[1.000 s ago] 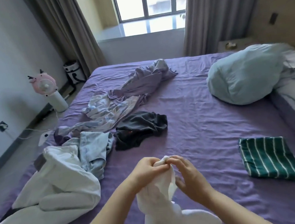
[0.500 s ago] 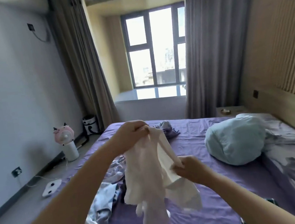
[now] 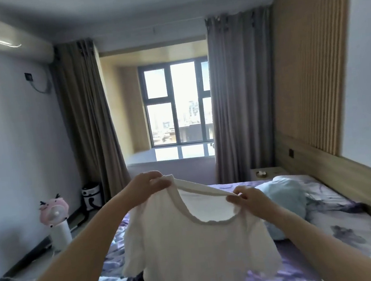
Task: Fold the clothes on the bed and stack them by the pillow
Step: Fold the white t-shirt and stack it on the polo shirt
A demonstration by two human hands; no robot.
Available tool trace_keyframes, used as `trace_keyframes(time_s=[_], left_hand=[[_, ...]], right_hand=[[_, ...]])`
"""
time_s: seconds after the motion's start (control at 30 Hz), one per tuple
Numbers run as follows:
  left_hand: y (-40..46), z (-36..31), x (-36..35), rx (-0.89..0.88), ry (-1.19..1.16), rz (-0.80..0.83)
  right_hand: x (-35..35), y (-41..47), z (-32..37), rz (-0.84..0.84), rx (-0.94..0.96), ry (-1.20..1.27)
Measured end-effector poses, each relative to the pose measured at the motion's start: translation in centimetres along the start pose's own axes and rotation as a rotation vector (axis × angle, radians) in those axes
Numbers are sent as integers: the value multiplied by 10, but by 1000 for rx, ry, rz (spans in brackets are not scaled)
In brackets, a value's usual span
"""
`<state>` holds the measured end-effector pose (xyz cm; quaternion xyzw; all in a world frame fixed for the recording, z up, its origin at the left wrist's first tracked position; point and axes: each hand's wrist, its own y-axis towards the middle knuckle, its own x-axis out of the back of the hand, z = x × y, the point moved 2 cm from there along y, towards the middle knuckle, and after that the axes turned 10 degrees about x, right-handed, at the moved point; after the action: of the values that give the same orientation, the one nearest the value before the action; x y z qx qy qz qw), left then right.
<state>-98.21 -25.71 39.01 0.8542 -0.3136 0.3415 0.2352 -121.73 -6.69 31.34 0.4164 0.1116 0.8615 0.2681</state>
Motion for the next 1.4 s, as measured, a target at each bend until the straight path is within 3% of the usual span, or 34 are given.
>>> trace_keyframes(time_s=[0.23, 0.37, 0.53, 0.67, 0.87, 1.13, 1.3, 1.4], left_hand=[[12, -19, 13, 26, -100, -152], [16, -15, 19, 73, -151, -191], [12, -9, 18, 62, -259, -252], [12, -12, 20, 33, -339, -299], [10, -27, 15, 8, -333, -301], [0, -43, -9, 17, -263, -345], [-16, -44, -23, -74, -118, -547], [-29, -39, -28, -139, 102, -715]], right_hand=[[38, -9, 29, -52, 86, 66], [59, -18, 55, 151, 137, 156], [79, -25, 65, 271, 172, -2], [83, -31, 64, 175, 167, 40], [100, -37, 71, 181, 172, -1], [113, -35, 61, -52, 307, -104], [113, -29, 32, -251, 361, -171], [110, -35, 26, -294, 335, -314]])
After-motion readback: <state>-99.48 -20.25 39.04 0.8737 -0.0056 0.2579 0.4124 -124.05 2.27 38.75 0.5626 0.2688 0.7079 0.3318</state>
